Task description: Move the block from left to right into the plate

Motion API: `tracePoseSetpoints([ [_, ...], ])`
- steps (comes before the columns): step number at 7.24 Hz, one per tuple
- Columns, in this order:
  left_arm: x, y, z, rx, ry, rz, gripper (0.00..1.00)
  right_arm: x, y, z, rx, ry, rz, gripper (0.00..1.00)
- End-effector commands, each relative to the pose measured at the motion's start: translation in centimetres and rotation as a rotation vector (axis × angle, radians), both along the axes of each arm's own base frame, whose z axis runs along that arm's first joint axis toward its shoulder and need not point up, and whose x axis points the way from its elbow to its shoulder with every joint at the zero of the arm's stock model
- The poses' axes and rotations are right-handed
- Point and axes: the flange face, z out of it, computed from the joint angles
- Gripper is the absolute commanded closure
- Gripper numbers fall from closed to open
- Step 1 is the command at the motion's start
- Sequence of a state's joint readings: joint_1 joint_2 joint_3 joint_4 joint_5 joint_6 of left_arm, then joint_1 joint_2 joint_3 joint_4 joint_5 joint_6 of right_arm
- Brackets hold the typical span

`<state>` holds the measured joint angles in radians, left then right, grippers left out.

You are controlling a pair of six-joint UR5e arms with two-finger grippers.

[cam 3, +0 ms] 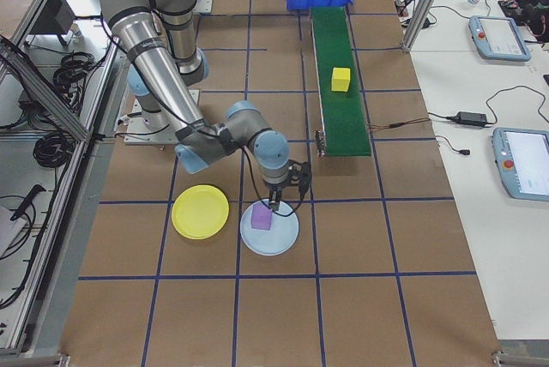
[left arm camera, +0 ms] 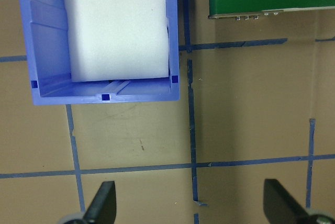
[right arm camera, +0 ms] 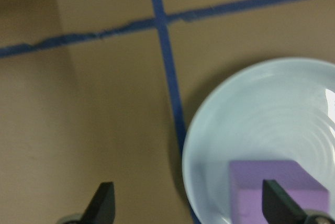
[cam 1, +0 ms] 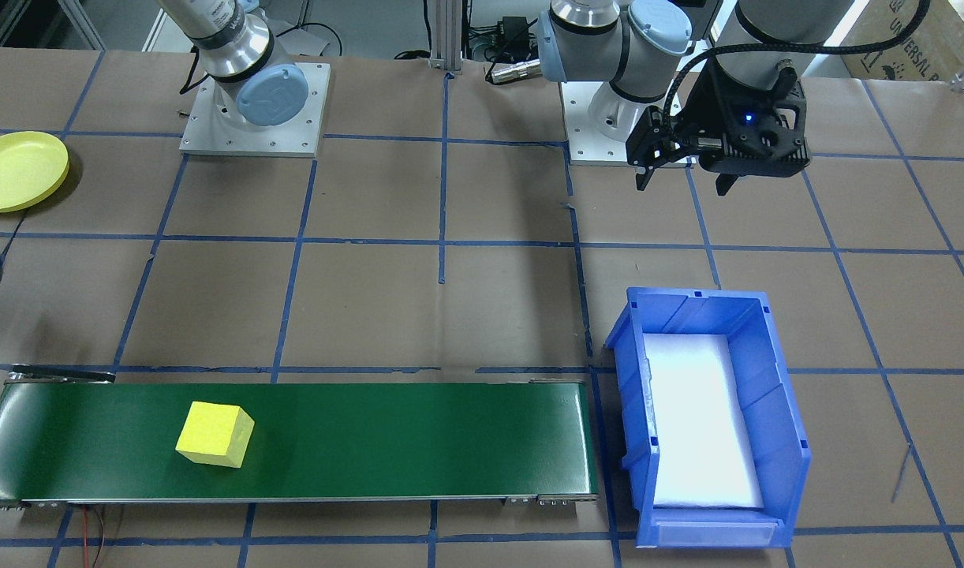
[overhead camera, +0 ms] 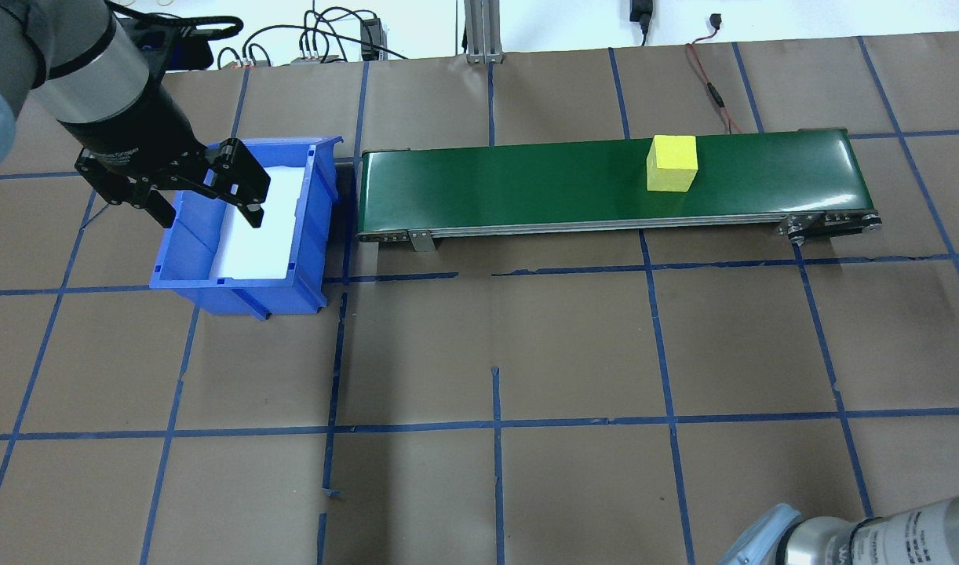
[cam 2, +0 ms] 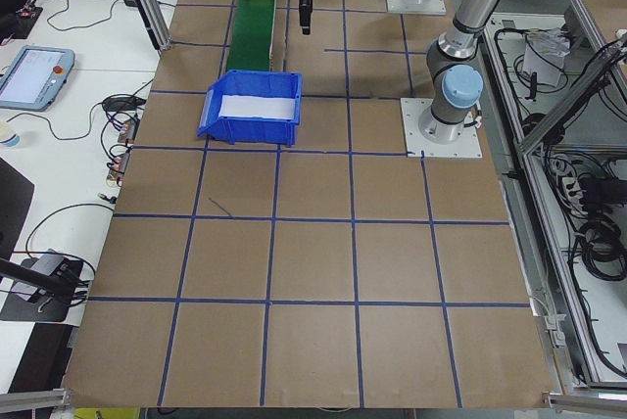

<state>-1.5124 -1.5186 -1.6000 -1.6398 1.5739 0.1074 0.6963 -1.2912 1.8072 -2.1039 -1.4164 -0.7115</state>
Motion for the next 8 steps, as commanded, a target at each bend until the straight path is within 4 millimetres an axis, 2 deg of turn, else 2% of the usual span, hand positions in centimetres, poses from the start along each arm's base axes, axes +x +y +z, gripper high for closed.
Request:
tracePoseSetpoints([
  [1, 0.0, 0.0, 0.0, 0.000, 0.000, 0.000, 0.00, 6.2, -7.6, 5.1, -0.150, -0.107, -0.030, 0.00],
  [2, 0.0, 0.0, 0.0, 0.000, 0.000, 0.000, 0.00, 10.2, -9.6, 5.1, -0.182, -0.234, -0.064, 0.00],
  [3, 0.0, 0.0, 0.0, 0.000, 0.000, 0.000, 0.00, 15.0, -11.9, 5.6, -0.174, -0.279, -0.104, 0.00],
  [4, 0.0, 0.0, 0.0, 0.000, 0.000, 0.000, 0.00, 18.6, -13.8, 5.1, -0.170, -0.284, -0.064, 0.00],
  [5, 0.0, 0.0, -0.1, 0.002, 0.000, 0.000, 0.00, 18.7, -15.9, 4.1, -0.198, -0.276, -0.081, 0.00],
  [7, 0.0, 0.0, -0.1, 0.002, 0.000, 0.000, 0.00, 19.4, -18.9, 4.5, -0.233, -0.323, -0.095, 0.00],
  [8, 0.0, 0.0, -0.1, 0.002, 0.000, 0.000, 0.00, 20.1, -19.4, 3.9, -0.225, -0.338, -0.088, 0.00],
])
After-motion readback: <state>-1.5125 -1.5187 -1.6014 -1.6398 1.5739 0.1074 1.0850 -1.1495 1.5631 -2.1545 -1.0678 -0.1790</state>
